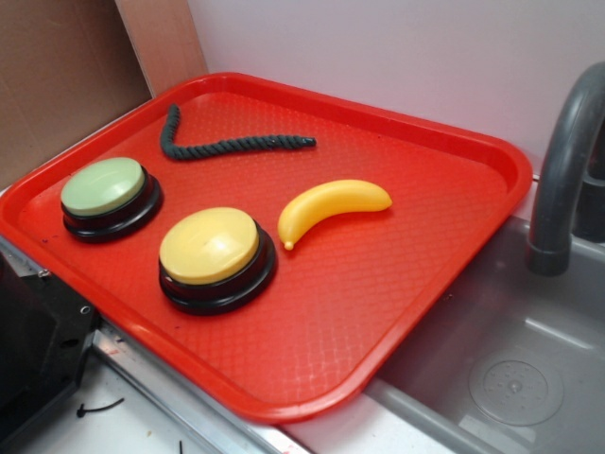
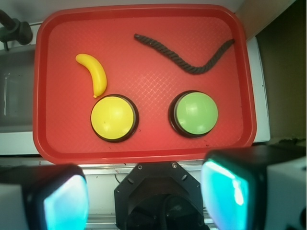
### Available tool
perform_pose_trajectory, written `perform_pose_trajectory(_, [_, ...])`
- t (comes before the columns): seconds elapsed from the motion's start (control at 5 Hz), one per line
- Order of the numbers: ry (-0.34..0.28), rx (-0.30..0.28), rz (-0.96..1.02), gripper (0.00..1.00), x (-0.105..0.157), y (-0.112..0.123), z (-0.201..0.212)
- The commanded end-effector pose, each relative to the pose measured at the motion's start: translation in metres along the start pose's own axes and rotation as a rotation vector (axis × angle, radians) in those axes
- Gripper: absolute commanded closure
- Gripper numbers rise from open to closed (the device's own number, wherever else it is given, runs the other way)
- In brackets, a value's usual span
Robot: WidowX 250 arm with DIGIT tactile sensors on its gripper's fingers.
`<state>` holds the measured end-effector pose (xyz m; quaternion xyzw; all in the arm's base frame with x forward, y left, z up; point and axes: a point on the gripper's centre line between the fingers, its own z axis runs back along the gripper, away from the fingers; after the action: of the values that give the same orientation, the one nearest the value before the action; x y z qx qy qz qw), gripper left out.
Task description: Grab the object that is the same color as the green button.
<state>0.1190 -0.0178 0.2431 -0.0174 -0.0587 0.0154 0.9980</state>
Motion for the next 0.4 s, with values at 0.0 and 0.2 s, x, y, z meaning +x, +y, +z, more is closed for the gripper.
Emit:
perform_pose_trajectory(0.0, [0.000, 0.000, 0.000, 0.00, 0.000, 0.000, 0.000])
perform_pose_trajectory(0.2, [-0.096, -0.039, 0.250, 0.00, 0.002, 0.014, -0.003])
